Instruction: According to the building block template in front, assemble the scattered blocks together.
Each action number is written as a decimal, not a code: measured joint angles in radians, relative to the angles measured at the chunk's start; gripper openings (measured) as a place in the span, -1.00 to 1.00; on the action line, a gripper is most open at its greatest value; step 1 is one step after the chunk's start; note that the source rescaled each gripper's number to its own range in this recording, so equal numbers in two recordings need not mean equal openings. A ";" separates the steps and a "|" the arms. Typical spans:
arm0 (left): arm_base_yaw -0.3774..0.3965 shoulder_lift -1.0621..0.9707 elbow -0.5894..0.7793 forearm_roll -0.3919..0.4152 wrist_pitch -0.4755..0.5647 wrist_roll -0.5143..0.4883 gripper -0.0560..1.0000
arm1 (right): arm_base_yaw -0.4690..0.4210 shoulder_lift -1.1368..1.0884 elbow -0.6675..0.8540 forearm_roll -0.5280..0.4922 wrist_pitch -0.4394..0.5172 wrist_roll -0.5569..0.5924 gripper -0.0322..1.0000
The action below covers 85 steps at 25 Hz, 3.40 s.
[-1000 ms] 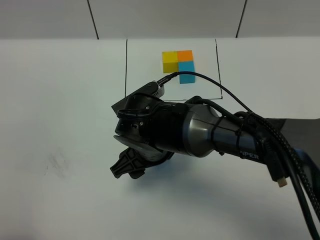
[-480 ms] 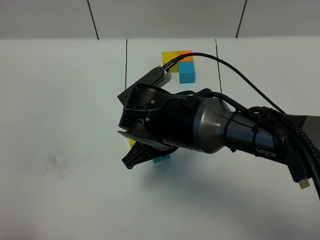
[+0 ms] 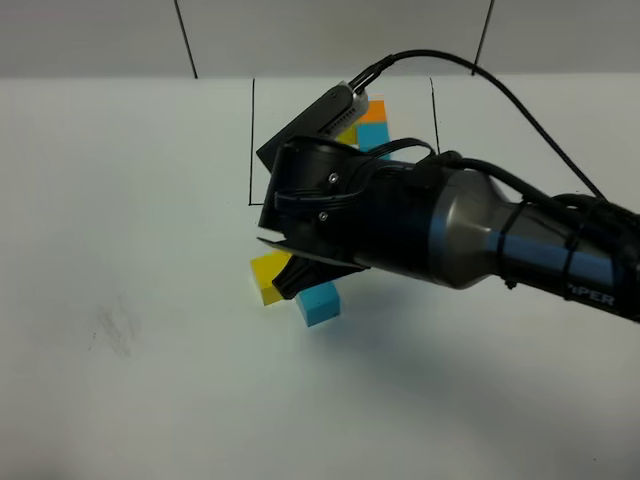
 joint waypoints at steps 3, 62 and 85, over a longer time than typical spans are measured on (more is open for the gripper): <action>0.000 0.000 0.000 0.000 0.000 0.000 -0.89 | -0.032 -0.036 0.000 0.007 0.012 -0.051 -0.93; 0.000 0.000 0.000 0.000 0.000 -0.003 -0.89 | -0.550 -1.179 0.930 0.483 0.013 -0.622 -0.93; 0.000 0.000 0.000 0.000 0.000 -0.003 -0.89 | -0.550 -1.283 0.940 0.517 -0.036 -0.707 -0.92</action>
